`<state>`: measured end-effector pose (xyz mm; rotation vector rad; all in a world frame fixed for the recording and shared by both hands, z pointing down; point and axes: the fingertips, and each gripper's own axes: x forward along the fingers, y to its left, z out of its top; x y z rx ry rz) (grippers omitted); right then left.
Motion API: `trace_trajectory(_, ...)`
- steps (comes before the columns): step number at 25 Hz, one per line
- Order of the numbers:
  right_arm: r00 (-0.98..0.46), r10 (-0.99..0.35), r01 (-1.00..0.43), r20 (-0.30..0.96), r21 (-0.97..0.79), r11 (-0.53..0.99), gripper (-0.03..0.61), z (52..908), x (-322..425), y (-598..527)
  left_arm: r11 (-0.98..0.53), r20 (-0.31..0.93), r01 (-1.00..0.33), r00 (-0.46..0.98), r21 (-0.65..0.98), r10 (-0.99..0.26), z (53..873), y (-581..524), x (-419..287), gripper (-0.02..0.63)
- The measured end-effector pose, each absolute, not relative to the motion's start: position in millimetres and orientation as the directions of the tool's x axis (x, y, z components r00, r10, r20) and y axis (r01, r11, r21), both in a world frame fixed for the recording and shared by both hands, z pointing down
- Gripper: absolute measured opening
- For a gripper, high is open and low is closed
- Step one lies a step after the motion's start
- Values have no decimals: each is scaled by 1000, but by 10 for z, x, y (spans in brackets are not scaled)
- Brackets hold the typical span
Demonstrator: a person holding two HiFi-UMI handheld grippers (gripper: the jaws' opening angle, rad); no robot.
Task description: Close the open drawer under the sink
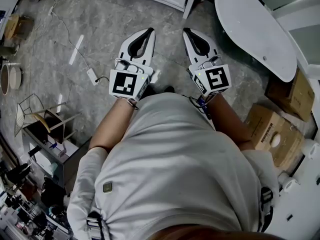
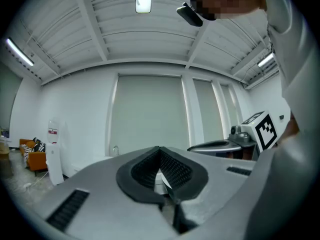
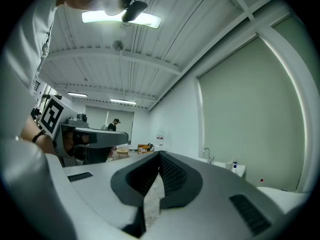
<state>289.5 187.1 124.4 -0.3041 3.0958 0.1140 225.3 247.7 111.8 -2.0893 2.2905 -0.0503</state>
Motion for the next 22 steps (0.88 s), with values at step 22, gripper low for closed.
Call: trace_trajectory(22, -959, -284, -283, -3, 71, 956, 25, 1301, 1719, 1754, 26, -12, -1000, -26, -17, -1000, 1186, 2429, 956, 9)
